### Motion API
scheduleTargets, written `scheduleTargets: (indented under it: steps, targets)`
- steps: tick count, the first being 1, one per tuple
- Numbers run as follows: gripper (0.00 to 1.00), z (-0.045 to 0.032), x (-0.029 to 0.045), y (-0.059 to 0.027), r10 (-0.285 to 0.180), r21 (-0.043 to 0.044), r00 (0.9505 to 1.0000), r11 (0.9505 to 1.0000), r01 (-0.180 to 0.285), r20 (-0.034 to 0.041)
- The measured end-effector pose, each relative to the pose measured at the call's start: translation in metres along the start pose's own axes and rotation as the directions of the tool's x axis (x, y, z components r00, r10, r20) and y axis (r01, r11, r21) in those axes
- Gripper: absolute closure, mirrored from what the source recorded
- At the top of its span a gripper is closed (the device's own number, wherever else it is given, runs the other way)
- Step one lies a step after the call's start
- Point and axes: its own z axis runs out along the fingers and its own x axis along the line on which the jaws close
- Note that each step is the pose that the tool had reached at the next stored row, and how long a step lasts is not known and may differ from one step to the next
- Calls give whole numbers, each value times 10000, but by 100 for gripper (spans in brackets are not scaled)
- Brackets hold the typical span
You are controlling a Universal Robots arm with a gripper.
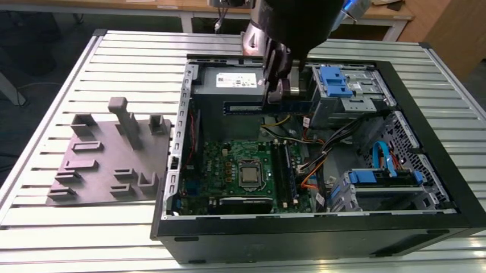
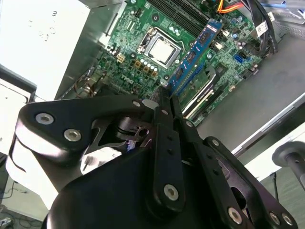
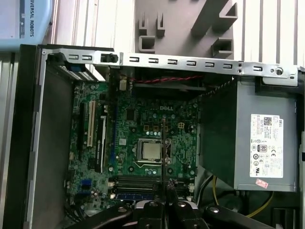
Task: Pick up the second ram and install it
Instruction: 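Pick up the second ram and move it above second insertion slot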
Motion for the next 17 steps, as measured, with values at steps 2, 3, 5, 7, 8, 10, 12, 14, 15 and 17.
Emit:
scheduleTargets:
  steps: [2,3,5,7,8,10,12,14,15,17]
  targets:
    - [86,27,15,-2,-2,1,10000,10000,2,41]
    - [86,40,22,-2,-4,3,10000,10000,4,70]
    - [86,60,31,-3,-11,7,9998,10000,11,175]
    - [86,71,37,-4,-22,14,9993,10000,22,373]
    - [86,75,39,-4,-26,18,9989,10000,25,472]
    - [86,86,42,-4,-3,27,9980,10000,2,639]
    - [86,102,43,-5,85,37,9973,10000,-88,733]
    - [86,118,46,-7,165,39,9971,9999,-168,746]
    - [86,126,49,-7,170,39,9971,9998,-174,745]
    - [86,148,54,-8,172,40,9971,9998,-176,746]
